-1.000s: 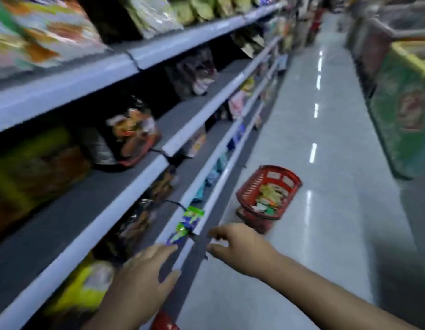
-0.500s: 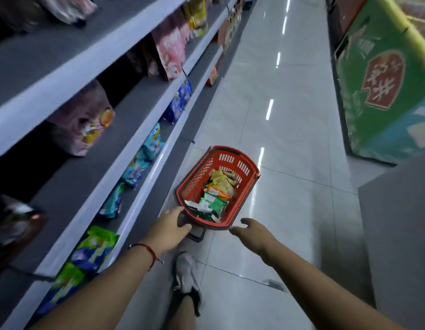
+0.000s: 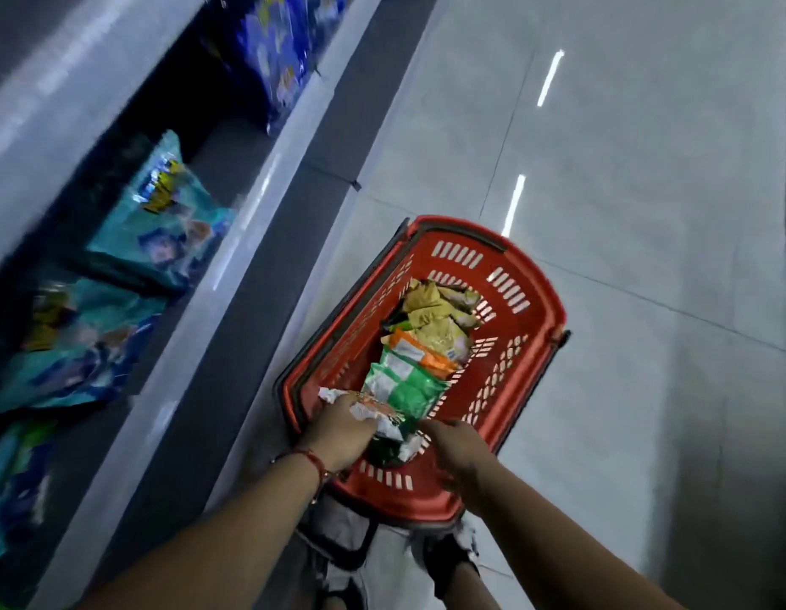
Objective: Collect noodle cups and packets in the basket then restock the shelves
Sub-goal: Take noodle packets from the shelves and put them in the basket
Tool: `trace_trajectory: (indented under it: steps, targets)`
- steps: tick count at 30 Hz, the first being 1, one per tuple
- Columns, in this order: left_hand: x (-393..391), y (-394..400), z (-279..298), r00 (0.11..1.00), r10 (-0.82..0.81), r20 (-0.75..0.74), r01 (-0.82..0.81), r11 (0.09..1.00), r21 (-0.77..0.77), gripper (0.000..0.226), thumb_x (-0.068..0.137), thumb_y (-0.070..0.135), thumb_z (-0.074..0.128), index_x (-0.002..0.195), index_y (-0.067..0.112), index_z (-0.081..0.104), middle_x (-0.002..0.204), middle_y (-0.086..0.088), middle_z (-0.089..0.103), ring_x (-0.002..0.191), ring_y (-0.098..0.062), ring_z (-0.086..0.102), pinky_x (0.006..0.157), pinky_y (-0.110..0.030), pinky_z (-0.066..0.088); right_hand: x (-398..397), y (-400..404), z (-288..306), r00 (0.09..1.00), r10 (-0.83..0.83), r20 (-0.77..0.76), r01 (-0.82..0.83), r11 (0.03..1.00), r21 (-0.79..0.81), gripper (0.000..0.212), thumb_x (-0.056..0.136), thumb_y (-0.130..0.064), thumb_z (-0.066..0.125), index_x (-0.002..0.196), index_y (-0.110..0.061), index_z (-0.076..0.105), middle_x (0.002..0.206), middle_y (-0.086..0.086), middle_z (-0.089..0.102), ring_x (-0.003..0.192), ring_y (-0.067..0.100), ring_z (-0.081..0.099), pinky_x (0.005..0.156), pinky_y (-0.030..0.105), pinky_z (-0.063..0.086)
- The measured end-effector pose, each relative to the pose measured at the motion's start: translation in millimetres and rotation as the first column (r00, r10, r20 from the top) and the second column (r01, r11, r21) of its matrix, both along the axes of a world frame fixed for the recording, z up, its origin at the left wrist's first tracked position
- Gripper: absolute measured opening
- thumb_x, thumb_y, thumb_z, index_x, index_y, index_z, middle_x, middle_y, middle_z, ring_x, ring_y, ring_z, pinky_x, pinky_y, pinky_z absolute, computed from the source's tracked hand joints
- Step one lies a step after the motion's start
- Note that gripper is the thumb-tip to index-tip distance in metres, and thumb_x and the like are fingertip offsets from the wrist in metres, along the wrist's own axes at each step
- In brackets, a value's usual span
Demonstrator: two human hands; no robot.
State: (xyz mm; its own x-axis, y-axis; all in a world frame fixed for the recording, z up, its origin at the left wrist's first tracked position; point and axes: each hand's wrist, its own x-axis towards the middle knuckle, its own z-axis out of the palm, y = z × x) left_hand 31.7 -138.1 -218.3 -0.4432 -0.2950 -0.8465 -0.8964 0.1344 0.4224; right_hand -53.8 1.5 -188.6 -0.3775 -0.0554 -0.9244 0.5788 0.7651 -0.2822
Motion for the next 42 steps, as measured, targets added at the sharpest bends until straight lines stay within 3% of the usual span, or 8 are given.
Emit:
trace_trajectory:
  steps: [8,11,18,21,24,29,33,42]
  targets:
    - [-56.0,-13.3,-162.2,0.898,-0.377,0.226,0.438,0.805,-0.399,0.050,0.094,0.047,0.048,0.132,0.015,0.050,0.139,-0.012,0.049,0.128,-0.032,0.045,0.106,-0.040,0.038,-27.4,-41.4,-182.4,0.940,-0.224,0.256,0.226,0.974,0.022,0.030,0.103,-0.017,0.044,0.073,-0.017,0.049,0.081,0.003,0.056,0.069,0.012,0.056,0.056,0.017,0.051]
    - [-63.7,-12.1,-192.3,0.864,-0.361,0.352,0.474,0.819,-0.324,0.053,0.094,0.050,0.043,0.129,0.011,0.055,0.132,-0.012,0.059,0.120,-0.033,0.056,0.098,-0.040,0.043,-27.3,-51.2,-209.9,0.925,-0.168,0.341,0.150,0.986,0.078,0.030,0.100,-0.014,0.050,0.070,-0.012,0.049,0.073,0.007,0.050,0.070,0.020,0.055,0.071,0.030,0.053]
    - [-56.2,6.0,-169.8,0.881,-0.237,0.411,0.338,0.921,-0.195,0.058,0.086,0.059,0.048,0.130,0.021,0.055,0.141,-0.010,0.050,0.130,-0.033,0.043,0.107,-0.044,0.031,-30.4,-37.1,-194.0,0.902,-0.219,0.372,0.194,0.975,0.105,0.032,0.093,-0.004,0.055,0.062,-0.009,0.048,0.064,0.009,0.046,0.052,0.017,0.043,0.048,0.023,0.037]
    - [-47.8,5.4,-124.7,0.964,0.055,0.262,-0.027,0.994,-0.109,0.061,0.067,0.069,0.052,0.114,0.031,0.062,0.120,-0.003,0.065,0.108,-0.026,0.061,0.095,-0.043,0.048,-40.8,-25.9,-136.4,0.916,-0.279,0.288,0.280,0.959,0.038,0.006,0.083,0.003,0.065,0.084,0.000,0.061,0.072,0.016,0.061,0.055,0.022,0.056,0.048,0.024,0.044]
    - [-47.3,1.4,-48.7,0.938,0.327,0.114,-0.337,0.938,0.086,0.039,0.090,0.046,0.062,0.117,0.018,0.058,0.102,0.004,0.065,0.090,-0.010,0.062,0.071,-0.021,0.048,-54.7,-22.6,-49.7,0.943,-0.290,0.165,0.311,0.943,-0.115,0.028,0.080,0.007,0.070,0.100,-0.007,0.056,0.084,0.025,0.068,0.064,0.027,0.063,0.049,0.029,0.051]
    - [-40.9,-13.6,110.3,0.852,0.522,-0.036,-0.507,0.841,0.190,0.059,0.076,0.055,0.074,0.122,0.025,0.053,0.121,-0.001,0.063,0.106,-0.015,0.061,0.089,-0.030,0.050,-87.3,-21.5,132.4,0.979,-0.192,0.070,0.205,0.923,-0.325,0.054,0.074,0.000,0.077,0.123,-0.002,0.055,0.086,0.023,0.074,0.077,0.041,0.072,0.068,0.047,0.061]
    - [-42.5,-21.3,271.7,0.761,0.649,-0.026,-0.582,0.699,0.417,0.045,0.086,0.047,0.067,0.127,0.033,0.055,0.121,0.003,0.067,0.097,-0.017,0.066,0.062,-0.034,0.056,-108.0,-20.4,303.8,0.981,-0.190,-0.027,0.153,0.860,-0.486,0.044,0.076,0.001,0.075,0.117,-0.006,0.061,0.092,0.020,0.075,0.084,0.039,0.073,0.077,0.048,0.060]
    - [-70.9,-17.3,598.0,0.395,0.368,-0.842,-0.649,0.760,0.028,0.062,0.082,0.029,0.076,0.134,0.038,0.044,0.115,0.004,0.070,0.090,0.000,0.067,0.068,-0.018,0.051,-157.0,-24.1,597.9,0.919,-0.051,-0.391,-0.314,0.503,-0.805,0.033,0.085,-0.001,0.063,0.115,-0.014,0.065,0.102,0.010,0.076,0.083,0.023,0.074,0.071,0.032,0.057]
